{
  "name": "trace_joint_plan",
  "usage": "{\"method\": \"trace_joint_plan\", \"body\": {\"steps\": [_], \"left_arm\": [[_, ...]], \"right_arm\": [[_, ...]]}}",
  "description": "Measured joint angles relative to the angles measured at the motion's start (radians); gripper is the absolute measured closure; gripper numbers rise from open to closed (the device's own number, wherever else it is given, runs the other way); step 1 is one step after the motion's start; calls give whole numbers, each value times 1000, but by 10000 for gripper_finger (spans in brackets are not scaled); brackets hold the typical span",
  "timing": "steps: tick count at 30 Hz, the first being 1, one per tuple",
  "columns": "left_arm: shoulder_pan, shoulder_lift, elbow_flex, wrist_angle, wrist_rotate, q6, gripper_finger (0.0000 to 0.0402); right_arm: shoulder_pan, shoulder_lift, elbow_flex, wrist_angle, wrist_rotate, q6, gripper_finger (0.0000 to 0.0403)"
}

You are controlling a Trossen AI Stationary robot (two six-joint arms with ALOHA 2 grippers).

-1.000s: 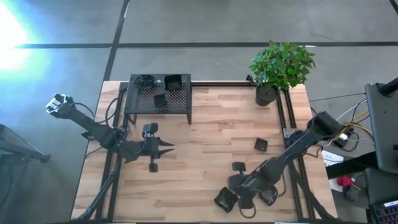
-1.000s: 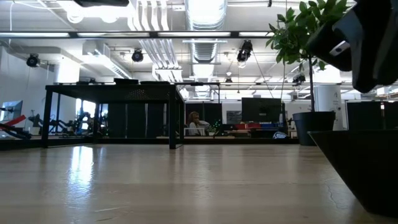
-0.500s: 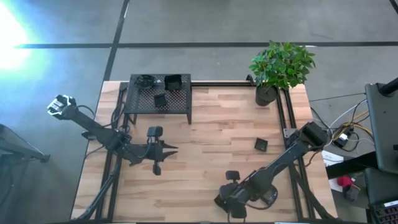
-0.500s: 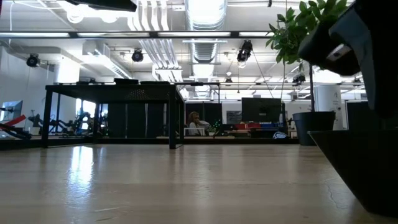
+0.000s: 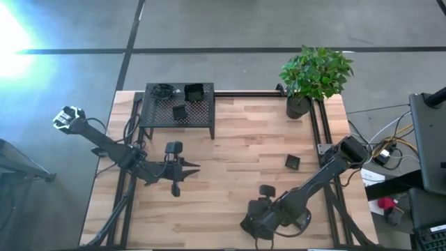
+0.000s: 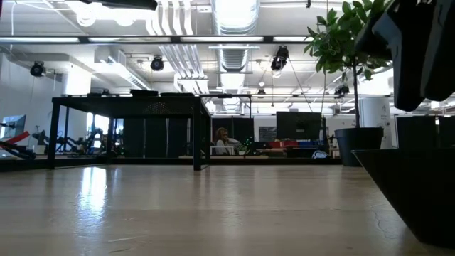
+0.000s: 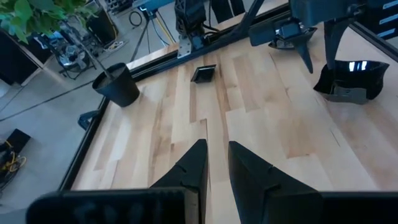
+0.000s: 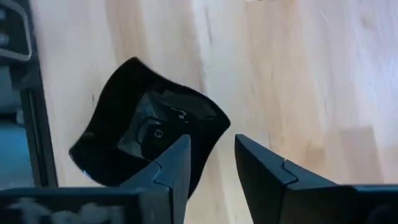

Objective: Pick & Place Mini shaped plates
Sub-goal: Stack the distorted square plate on top of the stacked distorted square plate on the shelf

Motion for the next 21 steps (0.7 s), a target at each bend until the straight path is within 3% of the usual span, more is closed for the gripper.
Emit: {"method": "trace_joint_plan", "body": {"steps": [10,16,21], "left_arm": [[0,0,0,0,0,33,342],[0,0,0,1,0,57,342],[0,0,0,4,0,66,342]], "right_arm": [[0,0,-9,0,0,411,280],[-1,0,-11,-1,-1,550,285],[-1,0,-17,-3,-2,569,282]]}}
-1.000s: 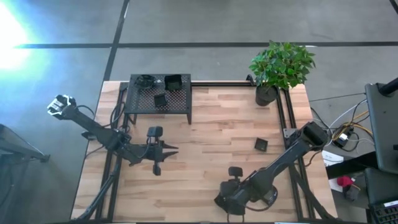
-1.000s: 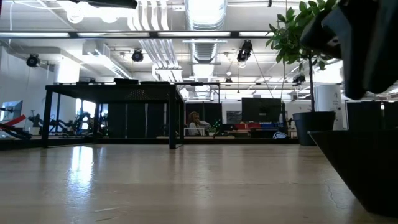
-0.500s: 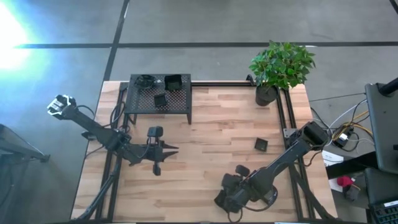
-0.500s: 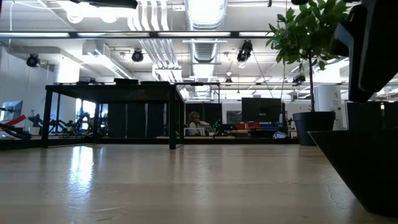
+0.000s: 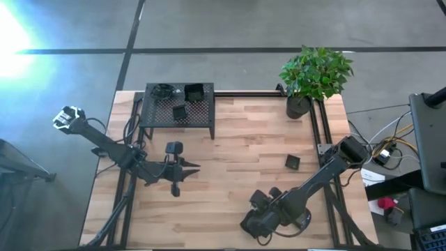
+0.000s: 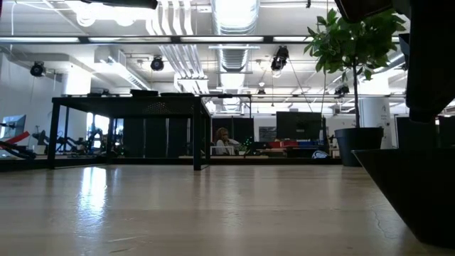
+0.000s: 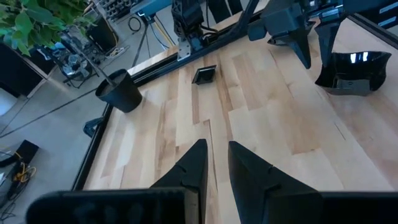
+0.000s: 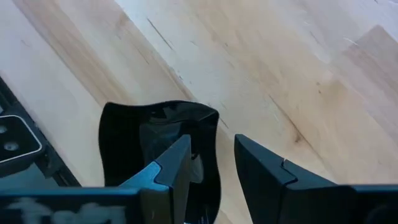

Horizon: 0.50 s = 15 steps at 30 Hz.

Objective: Pick & Place Mini shaped plates
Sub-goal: Stack the distorted square plate on top of the stacked distorted square plate on the shelf

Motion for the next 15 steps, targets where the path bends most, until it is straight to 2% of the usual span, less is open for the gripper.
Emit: {"method": "trace_joint_plan", "body": {"steps": [5,10,15], "left_arm": [[0,0,0,0,0,3,342],[0,0,0,4,0,3,342],[0,0,0,6,2,3,342]], "right_arm": [[1,16,-21,-1,-7,-8,285],[3,37,-33,11,-77,-35,282],[5,38,-33,20,-85,-54,281]]}}
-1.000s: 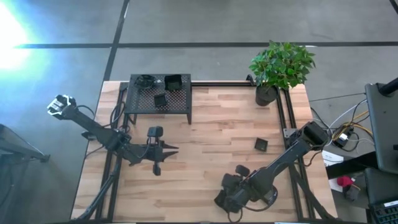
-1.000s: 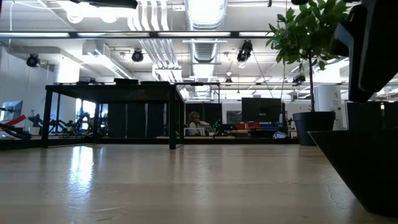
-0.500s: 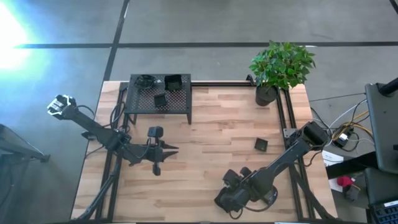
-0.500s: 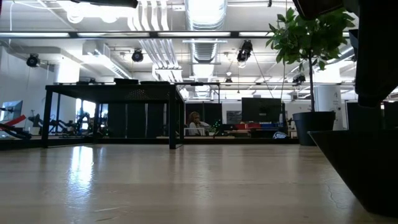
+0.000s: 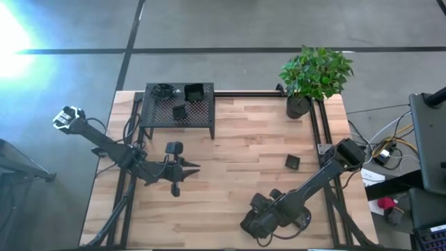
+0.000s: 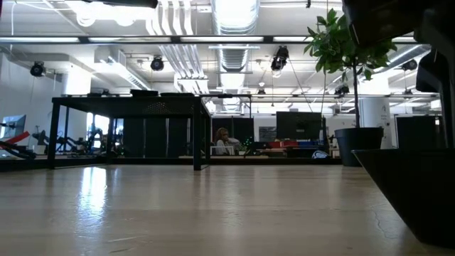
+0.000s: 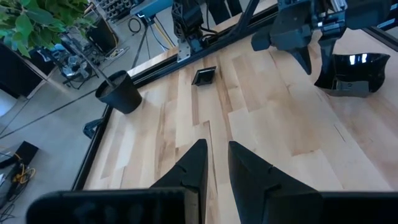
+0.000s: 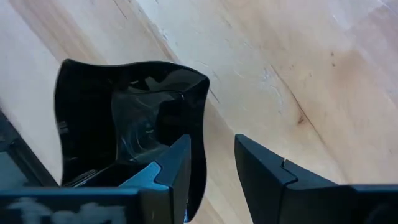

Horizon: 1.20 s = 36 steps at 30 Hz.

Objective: Pick & Place Mini shaped plates
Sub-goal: Stack the distorted square plate on top of the stacked distorted square plate on the shelf

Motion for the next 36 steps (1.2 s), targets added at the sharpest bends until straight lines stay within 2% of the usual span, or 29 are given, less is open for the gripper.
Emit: {"method": "trace_joint_plan", "body": {"steps": [21,25,29,31,36], "left_arm": [[0,0,0,1,-1,-5,342],[0,0,0,1,-1,-5,342],[0,0,0,1,-2,-5,342],[0,0,0,1,-2,-5,342],[0,0,0,1,-2,-7,342]], "right_arm": [[1,49,-11,90,3,-120,307],[0,49,-11,92,5,-130,333],[-8,49,-11,94,8,-135,382],[-12,44,-11,89,31,-148,390],[-30,-8,-11,12,168,-187,392]]}}
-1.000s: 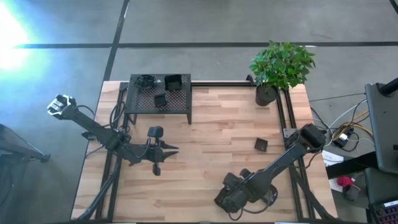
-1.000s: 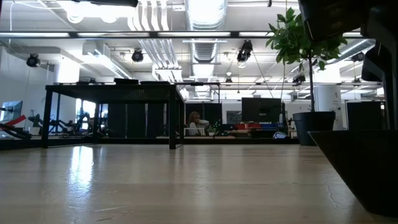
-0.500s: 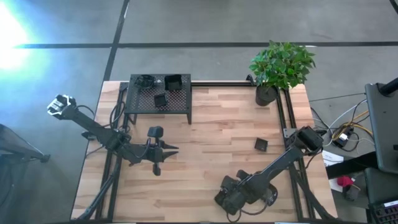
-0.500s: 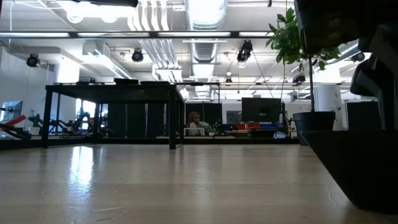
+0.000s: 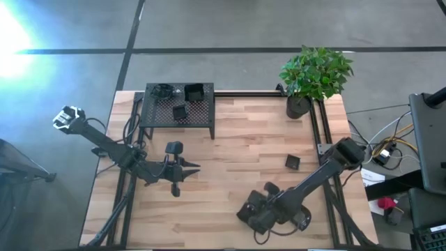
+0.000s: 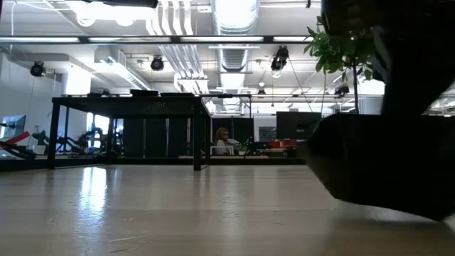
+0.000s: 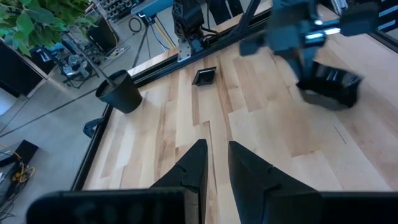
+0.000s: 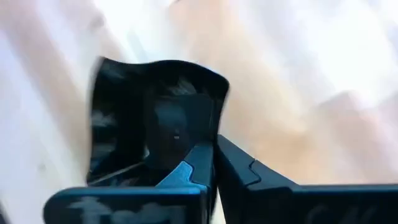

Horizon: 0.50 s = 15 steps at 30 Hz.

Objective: Pick & Place Mini shaped plates
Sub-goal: Stack the distorted square plate on top of the stacked distorted square plate on the shelf

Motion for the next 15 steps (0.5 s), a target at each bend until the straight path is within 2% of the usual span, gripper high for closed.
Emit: {"method": "trace_joint_plan", "body": {"steps": [7,15], "left_arm": [[0,0,0,11,0,-8,342],[0,0,0,77,-1,34,342]], "right_arm": [[-36,-115,41,-244,135,-37,392],[-113,-265,47,-312,381,-217,392]]}}
